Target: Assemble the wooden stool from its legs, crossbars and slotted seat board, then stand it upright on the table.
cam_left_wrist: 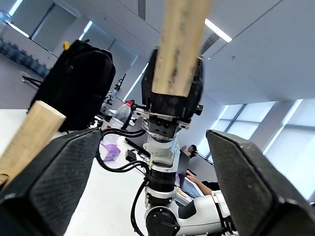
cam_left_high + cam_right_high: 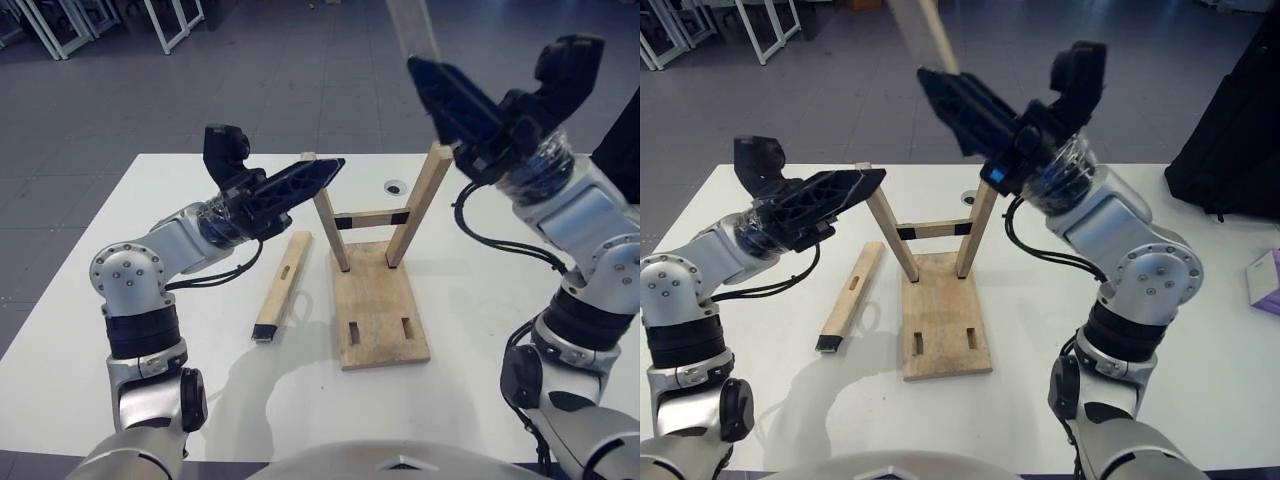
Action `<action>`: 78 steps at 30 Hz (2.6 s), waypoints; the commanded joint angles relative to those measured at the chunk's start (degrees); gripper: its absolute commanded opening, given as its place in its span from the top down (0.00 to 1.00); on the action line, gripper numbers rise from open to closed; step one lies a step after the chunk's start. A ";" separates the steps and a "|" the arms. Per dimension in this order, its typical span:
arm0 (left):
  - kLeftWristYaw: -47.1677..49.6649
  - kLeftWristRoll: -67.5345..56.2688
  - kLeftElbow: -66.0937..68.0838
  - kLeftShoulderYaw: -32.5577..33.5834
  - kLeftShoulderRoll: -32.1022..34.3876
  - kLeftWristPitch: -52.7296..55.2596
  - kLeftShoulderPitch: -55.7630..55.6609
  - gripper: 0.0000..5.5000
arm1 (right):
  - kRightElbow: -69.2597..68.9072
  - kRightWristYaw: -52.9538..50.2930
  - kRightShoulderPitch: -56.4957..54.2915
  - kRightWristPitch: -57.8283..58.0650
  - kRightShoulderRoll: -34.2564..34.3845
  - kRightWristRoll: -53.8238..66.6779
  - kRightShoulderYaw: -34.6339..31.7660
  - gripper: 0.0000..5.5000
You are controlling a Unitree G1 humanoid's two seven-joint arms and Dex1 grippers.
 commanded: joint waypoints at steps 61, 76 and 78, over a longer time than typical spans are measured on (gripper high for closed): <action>-31.12 50.77 -12.13 -18.12 9.23 -52.23 26.37 0.63 | 1.75 15.14 39.30 -9.85 -22.27 -29.34 8.52 0.06; -34.03 54.12 -7.25 -20.91 11.01 -55.04 27.80 0.63 | 2.51 16.32 36.74 -9.26 -21.47 -31.20 9.58 0.06; -34.73 53.97 -5.78 -20.37 11.73 -55.16 26.79 0.63 | 2.44 16.41 36.92 -9.49 -21.29 -31.48 9.87 0.06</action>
